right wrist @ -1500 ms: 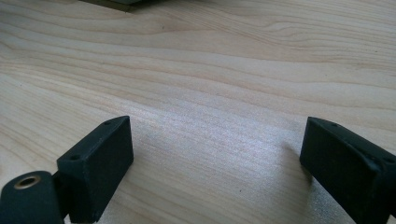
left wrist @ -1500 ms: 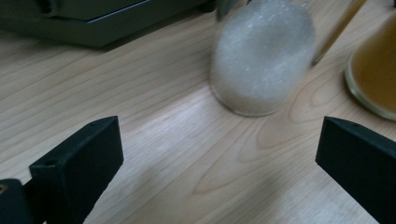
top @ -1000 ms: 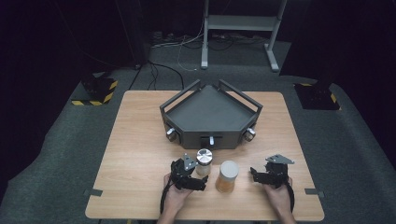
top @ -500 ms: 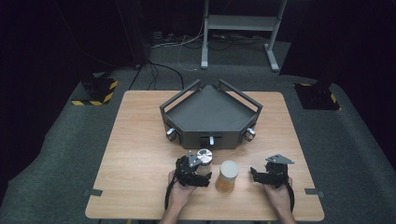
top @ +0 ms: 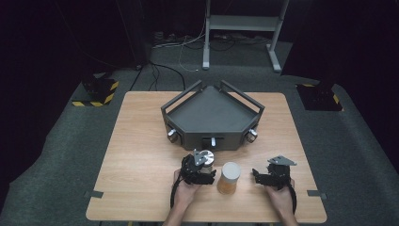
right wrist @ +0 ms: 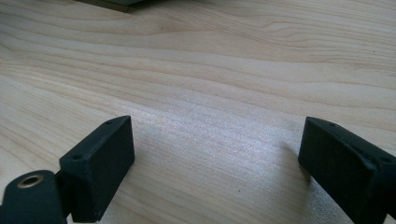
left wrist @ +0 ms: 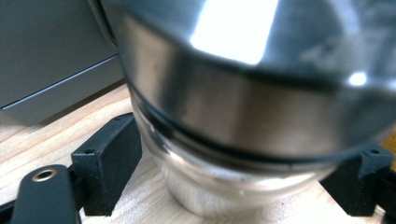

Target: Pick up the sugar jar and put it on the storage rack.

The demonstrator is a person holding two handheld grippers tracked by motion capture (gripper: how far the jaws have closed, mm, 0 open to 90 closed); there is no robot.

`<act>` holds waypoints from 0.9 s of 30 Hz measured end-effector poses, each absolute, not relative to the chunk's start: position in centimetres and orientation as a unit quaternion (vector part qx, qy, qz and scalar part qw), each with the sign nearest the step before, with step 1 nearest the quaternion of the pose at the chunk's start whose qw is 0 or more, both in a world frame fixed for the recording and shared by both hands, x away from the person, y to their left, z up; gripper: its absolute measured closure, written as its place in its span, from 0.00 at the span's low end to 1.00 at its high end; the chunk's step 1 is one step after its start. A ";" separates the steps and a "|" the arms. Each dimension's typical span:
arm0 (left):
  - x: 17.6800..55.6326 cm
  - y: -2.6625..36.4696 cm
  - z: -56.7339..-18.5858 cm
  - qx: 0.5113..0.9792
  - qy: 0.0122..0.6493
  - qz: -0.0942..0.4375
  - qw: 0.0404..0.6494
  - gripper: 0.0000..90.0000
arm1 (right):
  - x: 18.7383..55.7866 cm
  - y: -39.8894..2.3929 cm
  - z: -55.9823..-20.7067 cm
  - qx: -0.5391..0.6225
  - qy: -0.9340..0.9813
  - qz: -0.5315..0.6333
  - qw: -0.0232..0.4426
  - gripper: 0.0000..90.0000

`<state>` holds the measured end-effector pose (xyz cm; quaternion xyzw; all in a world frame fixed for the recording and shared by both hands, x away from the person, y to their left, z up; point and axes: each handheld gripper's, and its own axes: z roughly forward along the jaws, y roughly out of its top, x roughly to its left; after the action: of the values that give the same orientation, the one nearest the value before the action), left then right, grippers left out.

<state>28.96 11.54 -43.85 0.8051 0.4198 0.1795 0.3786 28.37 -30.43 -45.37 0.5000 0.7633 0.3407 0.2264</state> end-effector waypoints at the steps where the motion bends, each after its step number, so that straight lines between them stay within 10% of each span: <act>1: 29.0 11.5 -43.8 0.805 0.419 0.180 0.378 0.18 | 28.4 -30.4 -45.4 0.500 0.763 0.341 0.226 0.11; 27: 29.5 10.6 -43.9 0.804 0.426 0.180 0.373 0.30 | 28.4 -30.4 -45.4 0.500 0.764 0.340 0.227 0.11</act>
<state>29.52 10.62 -43.88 0.8041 0.4265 0.1799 0.3731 28.36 -30.37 -45.36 0.5000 0.7635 0.3396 0.2274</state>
